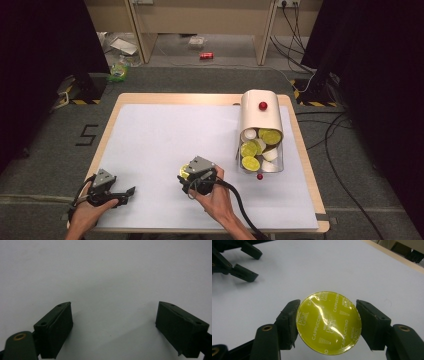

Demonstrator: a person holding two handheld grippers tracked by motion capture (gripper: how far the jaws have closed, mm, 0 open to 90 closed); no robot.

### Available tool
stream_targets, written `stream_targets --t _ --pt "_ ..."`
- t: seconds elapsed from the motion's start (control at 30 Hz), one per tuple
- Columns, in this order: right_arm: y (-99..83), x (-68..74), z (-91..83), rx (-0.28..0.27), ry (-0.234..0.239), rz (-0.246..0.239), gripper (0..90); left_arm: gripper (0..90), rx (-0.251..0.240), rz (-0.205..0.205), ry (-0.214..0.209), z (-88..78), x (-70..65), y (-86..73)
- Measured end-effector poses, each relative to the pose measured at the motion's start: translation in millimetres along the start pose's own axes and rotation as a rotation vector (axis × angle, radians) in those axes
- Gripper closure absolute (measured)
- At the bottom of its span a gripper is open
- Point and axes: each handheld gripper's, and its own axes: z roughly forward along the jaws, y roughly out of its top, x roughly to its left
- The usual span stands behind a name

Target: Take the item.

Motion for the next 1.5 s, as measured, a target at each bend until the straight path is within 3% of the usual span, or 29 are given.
stream_targets --t 0.13,0.3,0.83,1.5 --pt "-8.3 -3.0 14.8 0.023 -0.029 0.007 39.0 13.1 0.0 0.0 0.0 0.0 0.1 0.0" --pt "-12.8 -9.2 21.1 0.035 -0.049 0.017 39.0 13.1 0.0 0.0 0.0 0.0 0.0 0.0" --pt "-16.4 -20.8 39.9 0.057 -0.032 0.06 38.9 13.1 0.0 0.0 0.0 0.0 0.1 0.0" --pt "-20.5 -23.5 50.7 0.089 -0.04 0.04 38.6 13.1 0.0 0.0 -0.001 0.0 0.1 0.0"
